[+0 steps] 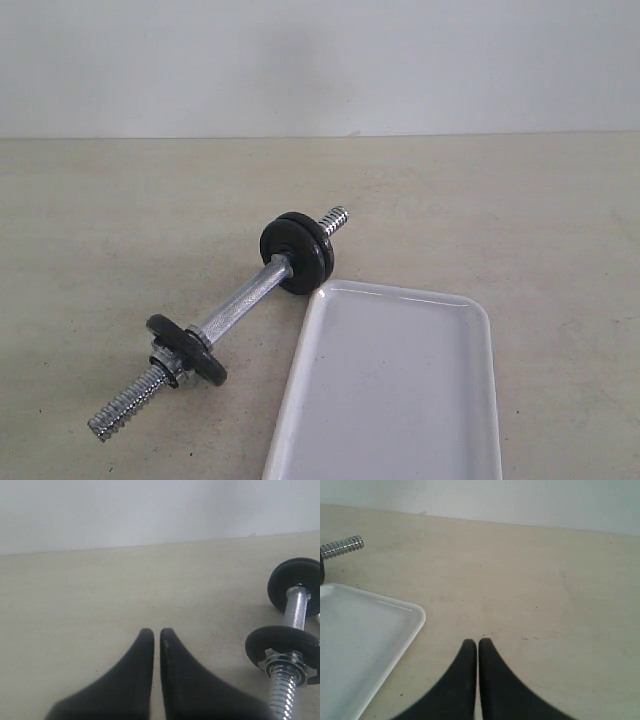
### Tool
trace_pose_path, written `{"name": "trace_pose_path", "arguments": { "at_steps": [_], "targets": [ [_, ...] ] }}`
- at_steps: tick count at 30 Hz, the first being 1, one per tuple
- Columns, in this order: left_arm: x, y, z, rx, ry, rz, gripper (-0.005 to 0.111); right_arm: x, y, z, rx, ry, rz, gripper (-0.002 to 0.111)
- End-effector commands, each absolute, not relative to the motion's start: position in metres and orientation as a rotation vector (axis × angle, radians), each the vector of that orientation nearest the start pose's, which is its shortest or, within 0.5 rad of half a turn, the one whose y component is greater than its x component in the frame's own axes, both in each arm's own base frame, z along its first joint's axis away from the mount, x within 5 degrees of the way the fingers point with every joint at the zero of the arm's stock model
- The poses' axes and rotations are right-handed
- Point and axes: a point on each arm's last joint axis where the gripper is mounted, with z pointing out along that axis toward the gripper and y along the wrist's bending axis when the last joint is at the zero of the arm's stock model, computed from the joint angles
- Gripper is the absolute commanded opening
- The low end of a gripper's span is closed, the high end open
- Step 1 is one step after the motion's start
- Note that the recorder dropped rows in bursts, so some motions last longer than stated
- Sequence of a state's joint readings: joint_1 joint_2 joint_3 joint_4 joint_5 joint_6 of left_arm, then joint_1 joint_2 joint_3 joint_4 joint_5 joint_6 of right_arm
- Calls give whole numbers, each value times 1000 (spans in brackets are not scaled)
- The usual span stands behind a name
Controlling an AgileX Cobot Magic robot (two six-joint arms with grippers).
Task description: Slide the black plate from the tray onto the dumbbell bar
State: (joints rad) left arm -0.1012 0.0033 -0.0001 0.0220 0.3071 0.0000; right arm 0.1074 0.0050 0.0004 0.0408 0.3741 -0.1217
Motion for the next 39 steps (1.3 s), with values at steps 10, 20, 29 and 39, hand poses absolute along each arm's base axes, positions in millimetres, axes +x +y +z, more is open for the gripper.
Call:
{"name": "trace_pose_path", "arguments": {
  "at_steps": [10, 20, 29, 39],
  "targets": [
    [54, 0, 185, 21, 1790, 8, 4, 53, 3, 180, -115, 1843, -21, 0],
    [54, 0, 185, 22, 1790, 6, 4, 53, 6, 180, -155, 1840, 18, 0],
    [54, 0, 185, 22, 1790, 6, 4, 53, 7, 180, -174, 1838, 33, 0],
    [54, 0, 185, 20, 1790, 8, 4, 53, 7, 180, -174, 1838, 33, 0]
  ]
}}
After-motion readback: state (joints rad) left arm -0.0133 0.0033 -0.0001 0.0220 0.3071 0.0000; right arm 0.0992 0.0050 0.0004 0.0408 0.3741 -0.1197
